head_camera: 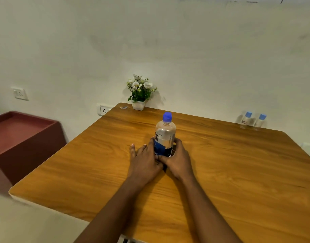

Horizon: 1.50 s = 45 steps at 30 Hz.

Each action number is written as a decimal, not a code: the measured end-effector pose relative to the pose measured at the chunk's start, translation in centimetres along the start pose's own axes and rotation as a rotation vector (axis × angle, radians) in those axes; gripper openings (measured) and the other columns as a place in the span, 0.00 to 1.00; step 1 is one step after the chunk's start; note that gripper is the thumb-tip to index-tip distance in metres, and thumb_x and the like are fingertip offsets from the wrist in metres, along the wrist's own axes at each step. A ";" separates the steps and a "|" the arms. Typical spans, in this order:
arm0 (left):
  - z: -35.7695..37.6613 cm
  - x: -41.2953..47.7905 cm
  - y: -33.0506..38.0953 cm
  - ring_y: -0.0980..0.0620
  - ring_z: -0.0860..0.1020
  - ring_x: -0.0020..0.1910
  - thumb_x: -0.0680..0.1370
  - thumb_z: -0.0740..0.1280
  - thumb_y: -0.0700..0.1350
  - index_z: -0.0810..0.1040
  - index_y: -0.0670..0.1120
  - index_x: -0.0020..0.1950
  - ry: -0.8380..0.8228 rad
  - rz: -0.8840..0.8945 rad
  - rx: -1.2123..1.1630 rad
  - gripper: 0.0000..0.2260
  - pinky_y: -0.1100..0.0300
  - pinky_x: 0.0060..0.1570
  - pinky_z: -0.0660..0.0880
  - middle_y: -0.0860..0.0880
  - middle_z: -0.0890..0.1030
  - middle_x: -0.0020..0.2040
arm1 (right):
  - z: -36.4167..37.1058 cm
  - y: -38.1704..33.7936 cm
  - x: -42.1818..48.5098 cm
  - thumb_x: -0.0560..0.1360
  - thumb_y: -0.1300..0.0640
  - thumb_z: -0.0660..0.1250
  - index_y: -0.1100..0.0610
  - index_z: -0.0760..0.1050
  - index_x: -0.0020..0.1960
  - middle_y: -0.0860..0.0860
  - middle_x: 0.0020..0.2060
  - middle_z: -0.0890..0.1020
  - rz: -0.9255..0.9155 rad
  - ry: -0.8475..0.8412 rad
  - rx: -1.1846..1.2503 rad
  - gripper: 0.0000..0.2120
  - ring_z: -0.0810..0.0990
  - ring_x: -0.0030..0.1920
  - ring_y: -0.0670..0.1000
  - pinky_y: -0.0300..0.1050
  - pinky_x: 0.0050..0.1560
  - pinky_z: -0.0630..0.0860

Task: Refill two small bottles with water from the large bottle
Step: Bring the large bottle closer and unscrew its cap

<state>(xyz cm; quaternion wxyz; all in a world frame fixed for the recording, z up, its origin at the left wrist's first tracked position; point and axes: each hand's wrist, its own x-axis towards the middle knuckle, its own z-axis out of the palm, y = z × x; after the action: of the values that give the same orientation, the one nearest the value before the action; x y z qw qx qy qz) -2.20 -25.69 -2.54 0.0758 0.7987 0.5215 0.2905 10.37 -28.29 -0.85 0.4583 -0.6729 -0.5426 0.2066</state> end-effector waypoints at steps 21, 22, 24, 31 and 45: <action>-0.8 0.2 0.1 0.51 0.61 0.74 0.68 0.58 0.74 0.44 0.53 0.76 0.001 -0.006 -0.140 0.46 0.42 0.72 0.37 0.51 0.66 0.74 | -8.3 -7.0 2.0 0.74 0.34 0.59 0.51 0.76 0.62 0.48 0.52 0.82 -0.165 0.147 -0.022 0.27 0.81 0.51 0.46 0.40 0.45 0.75; -0.8 0.4 0.1 0.51 0.61 0.74 0.67 0.58 0.74 0.44 0.53 0.76 0.000 -0.012 -0.145 0.46 0.42 0.72 0.36 0.51 0.66 0.74 | -9.1 -8.6 2.8 0.75 0.36 0.60 0.52 0.78 0.58 0.46 0.46 0.83 -0.221 0.129 -0.090 0.23 0.82 0.47 0.46 0.41 0.44 0.76; -0.7 0.5 0.1 0.51 0.62 0.73 0.67 0.57 0.75 0.46 0.54 0.76 0.001 -0.024 -0.137 0.46 0.42 0.72 0.37 0.51 0.67 0.73 | -10.2 -11.6 4.2 0.76 0.37 0.61 0.52 0.80 0.53 0.45 0.42 0.81 -0.289 0.033 -0.265 0.21 0.81 0.42 0.46 0.44 0.43 0.77; -0.7 0.6 0.0 0.52 0.66 0.71 0.62 0.48 0.79 0.54 0.54 0.75 0.009 -0.044 -0.115 0.47 0.45 0.71 0.35 0.52 0.72 0.69 | -8.4 -17.1 7.0 0.74 0.40 0.67 0.54 0.66 0.35 0.49 0.31 0.74 -0.262 -0.235 -0.862 0.21 0.75 0.29 0.48 0.44 0.34 0.73; -1.1 0.6 0.3 0.54 0.66 0.71 0.69 0.59 0.72 0.56 0.53 0.74 -0.008 -0.043 -0.142 0.40 0.42 0.73 0.38 0.53 0.73 0.69 | -8.4 -19.0 7.6 0.71 0.64 0.73 0.58 0.79 0.59 0.53 0.55 0.81 -0.280 -0.636 -0.917 0.17 0.79 0.53 0.52 0.45 0.51 0.78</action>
<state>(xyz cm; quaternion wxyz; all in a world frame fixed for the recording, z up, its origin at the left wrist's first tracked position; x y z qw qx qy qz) -2.40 -25.54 -1.30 0.1406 0.7811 0.5164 0.3217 9.12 -24.81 20.96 -0.0431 -0.6294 -0.7718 0.0796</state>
